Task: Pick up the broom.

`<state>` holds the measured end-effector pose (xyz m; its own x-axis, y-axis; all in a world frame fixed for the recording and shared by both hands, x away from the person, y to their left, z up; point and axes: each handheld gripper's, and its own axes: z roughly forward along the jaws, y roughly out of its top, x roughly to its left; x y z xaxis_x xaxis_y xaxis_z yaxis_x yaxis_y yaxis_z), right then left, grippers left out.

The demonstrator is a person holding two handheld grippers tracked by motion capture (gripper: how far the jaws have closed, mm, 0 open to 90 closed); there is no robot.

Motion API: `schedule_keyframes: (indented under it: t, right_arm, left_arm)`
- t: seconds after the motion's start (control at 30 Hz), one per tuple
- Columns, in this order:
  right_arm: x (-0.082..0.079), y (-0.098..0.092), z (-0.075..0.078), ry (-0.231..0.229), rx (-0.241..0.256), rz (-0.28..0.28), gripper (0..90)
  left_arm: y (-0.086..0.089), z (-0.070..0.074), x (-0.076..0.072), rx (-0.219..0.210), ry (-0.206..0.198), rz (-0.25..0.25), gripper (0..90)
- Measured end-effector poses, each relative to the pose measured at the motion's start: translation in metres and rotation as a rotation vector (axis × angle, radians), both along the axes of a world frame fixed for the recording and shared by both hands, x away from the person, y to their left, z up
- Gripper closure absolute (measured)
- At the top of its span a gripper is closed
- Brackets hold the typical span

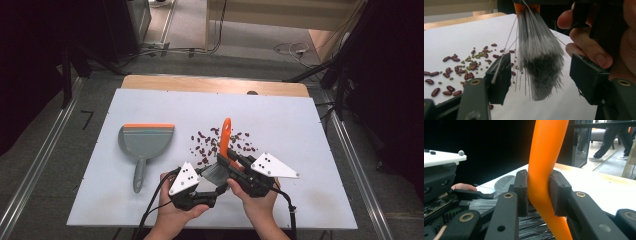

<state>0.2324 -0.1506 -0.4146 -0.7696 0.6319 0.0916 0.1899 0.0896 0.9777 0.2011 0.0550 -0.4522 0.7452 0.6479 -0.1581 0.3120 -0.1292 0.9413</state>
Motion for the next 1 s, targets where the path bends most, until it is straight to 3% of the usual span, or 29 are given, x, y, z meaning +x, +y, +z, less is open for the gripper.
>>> schedule_keyframes:
  t: [0.37, 0.47, 0.6, 0.73, 0.93, 1.0]
  right_arm:
    - [-0.001, 0.007, -0.002, 0.018, 0.007, 0.011, 68.7]
    - [-0.001, 0.007, -0.003, 0.018, 0.004, 0.005, 68.7]
    - [-0.001, 0.008, -0.004, 0.018, 0.007, -0.005, 68.7]
    - [-0.002, 0.008, -0.003, 0.018, 0.01, -0.006, 68.6]
    - [0.002, 0.007, -0.003, 0.029, 0.023, 0.026, 67.2]
    - [0.003, 0.006, -0.003, 0.031, 0.022, 0.035, 64.0]
  left_arm:
    - [0.005, 0.001, 0.001, -0.019, 0.021, -0.021, 52.8]
    - [0.009, 0.002, 0.002, -0.022, 0.026, -0.005, 58.5]
    - [0.013, 0.003, 0.003, -0.024, 0.032, 0.002, 76.1]
    - [0.014, 0.003, 0.003, -0.027, 0.034, 0.002, 83.9]
    - [0.018, 0.005, 0.004, -0.012, 0.028, -0.008, 86.9]
    - [0.02, 0.005, 0.006, -0.023, 0.043, -0.035, 87.1]
